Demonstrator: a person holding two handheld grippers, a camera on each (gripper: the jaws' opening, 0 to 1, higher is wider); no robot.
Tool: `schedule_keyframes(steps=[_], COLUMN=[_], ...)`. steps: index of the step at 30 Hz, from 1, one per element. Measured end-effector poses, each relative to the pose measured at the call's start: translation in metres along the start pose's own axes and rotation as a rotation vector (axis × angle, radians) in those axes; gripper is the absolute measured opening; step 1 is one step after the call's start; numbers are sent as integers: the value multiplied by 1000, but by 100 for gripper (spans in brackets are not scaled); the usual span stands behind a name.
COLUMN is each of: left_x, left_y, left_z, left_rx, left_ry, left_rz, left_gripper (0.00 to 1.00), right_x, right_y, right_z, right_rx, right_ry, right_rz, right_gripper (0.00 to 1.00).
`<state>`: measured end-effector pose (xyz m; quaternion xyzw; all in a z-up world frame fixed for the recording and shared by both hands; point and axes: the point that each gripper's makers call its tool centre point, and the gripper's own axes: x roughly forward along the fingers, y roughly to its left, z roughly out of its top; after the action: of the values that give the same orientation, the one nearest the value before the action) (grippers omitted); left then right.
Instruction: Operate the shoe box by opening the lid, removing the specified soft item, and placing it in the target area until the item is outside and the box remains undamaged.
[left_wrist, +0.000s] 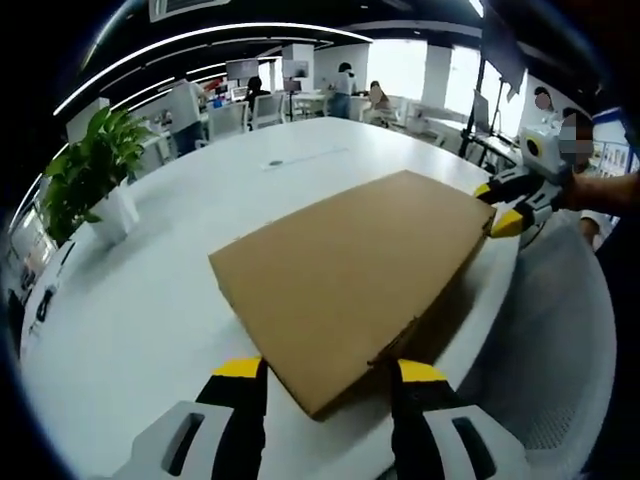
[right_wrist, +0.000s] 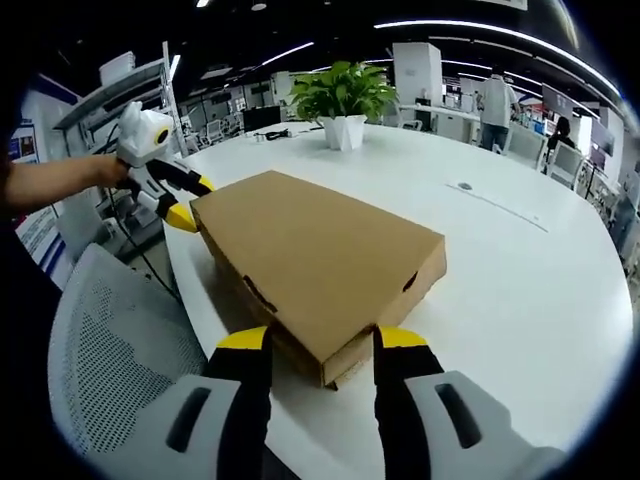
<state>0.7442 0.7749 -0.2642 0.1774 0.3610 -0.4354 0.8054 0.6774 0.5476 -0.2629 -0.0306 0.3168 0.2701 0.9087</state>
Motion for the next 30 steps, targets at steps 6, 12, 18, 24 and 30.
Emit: schedule_keyframes(steps=[6,12,18,24,30], left_x=[-8,-16,-22,-29,-37], left_y=[1,-7,-12,-16,-15], left_z=[4,16,27,40,57], left_rx=[-13,-16,-22,-44,-50], left_ry=[-21,-53,-79,-123,-168], left_rz=[-14,-15,-16,-15,-5], left_gripper=[51,55,59,63,66], right_x=[-5,-13,-16,-22,-28], right_y=[1,3,2,1,0], right_z=[8,21,28,39,55], right_rx=[9,17,4,-3,-13], right_ry=[-17,-27,-32,-53,-84], right_rz=[9,15,18,16,8], right_gripper=[37,37,38,40,41])
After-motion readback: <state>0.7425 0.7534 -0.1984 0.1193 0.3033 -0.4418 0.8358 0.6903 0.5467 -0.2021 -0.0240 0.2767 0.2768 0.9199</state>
